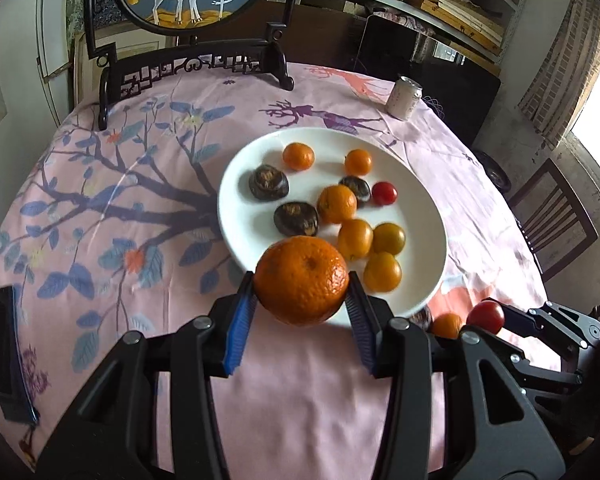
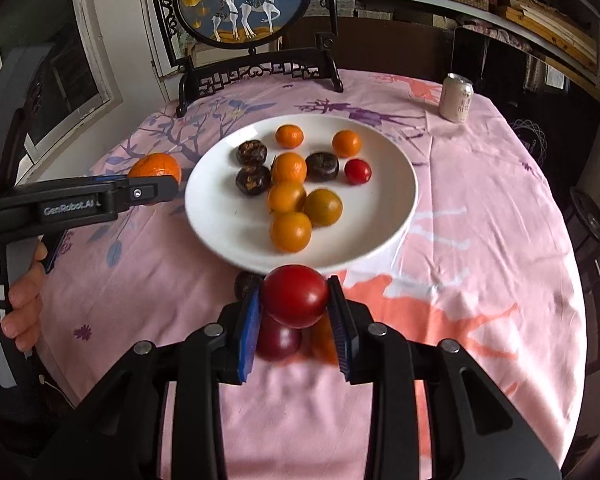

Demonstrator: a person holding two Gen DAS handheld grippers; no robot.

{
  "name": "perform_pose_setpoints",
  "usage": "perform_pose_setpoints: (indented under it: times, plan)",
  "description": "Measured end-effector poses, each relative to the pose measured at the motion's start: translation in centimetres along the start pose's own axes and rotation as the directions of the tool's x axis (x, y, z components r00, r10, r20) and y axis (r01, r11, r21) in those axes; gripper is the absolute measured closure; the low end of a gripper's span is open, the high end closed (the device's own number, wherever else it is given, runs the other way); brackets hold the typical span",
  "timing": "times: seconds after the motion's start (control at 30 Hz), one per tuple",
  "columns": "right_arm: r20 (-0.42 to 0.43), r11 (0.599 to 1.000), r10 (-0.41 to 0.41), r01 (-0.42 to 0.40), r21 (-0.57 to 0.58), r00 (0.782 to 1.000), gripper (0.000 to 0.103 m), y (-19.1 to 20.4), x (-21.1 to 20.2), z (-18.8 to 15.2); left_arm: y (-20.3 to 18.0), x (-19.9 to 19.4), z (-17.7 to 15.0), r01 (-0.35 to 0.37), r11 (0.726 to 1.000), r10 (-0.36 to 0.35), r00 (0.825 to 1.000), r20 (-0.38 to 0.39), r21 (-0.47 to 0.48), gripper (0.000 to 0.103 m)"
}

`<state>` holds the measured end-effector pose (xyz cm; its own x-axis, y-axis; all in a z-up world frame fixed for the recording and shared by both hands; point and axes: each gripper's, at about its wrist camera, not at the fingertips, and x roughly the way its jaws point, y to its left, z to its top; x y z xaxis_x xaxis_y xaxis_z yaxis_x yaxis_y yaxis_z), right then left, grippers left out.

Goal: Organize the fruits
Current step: 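Release the tomato on the plate with the right gripper while the left releases its mandarin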

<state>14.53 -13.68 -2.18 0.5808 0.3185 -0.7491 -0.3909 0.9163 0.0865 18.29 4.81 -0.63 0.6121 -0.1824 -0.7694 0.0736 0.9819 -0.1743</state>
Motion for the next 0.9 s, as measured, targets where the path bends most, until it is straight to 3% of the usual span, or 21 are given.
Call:
perform_pose_setpoints:
  times: [0.17,0.3,0.43,0.6,0.67,0.7,0.77,0.9]
  plan:
    - [0.018,0.999,-0.032,0.032,-0.037,0.999,0.070,-2.0,3.4,5.5,-0.8,4.9,6.0,-0.044,0.999,0.044,0.998,-0.039,0.009,0.058]
    - [0.024,0.997,-0.052,0.054,-0.063,0.998,0.070,-3.8,7.0,8.6,-1.5,9.0,8.9,-0.073,0.997,0.074,0.995,-0.070,0.014,0.058]
    - [-0.031,0.995,-0.088,0.086,-0.052,0.996,0.071,-5.9,10.8,10.5,-1.8,11.7,10.2,-0.068,0.998,0.068,0.993,-0.098,0.008,0.058]
    - [-0.050,0.996,-0.087,0.085,-0.033,0.995,0.070,-7.2,12.7,11.3,-2.4,13.8,11.0,-0.069,0.997,0.071,0.990,-0.120,0.021,0.057]
    - [-0.068,0.995,-0.099,0.096,-0.040,0.993,0.060,-7.2,13.1,11.4,-2.7,14.3,11.4,-0.075,0.997,0.078,0.989,-0.123,0.029,0.056]
    - [-0.065,0.992,-0.118,0.116,-0.042,0.991,0.043,-7.2,13.0,11.4,-2.7,14.3,11.5,-0.075,0.997,0.078,0.990,-0.121,0.030,0.055]
    - [-0.039,0.989,-0.140,0.138,-0.052,0.989,0.042,-6.9,12.2,11.1,-2.6,13.4,11.7,-0.078,0.997,0.080,0.993,-0.092,0.027,0.027]
    - [-0.041,0.990,-0.129,0.127,-0.058,0.991,0.041,-6.3,9.3,9.5,-2.3,9.5,11.3,-0.099,0.994,0.099,0.995,-0.008,0.041,0.014]
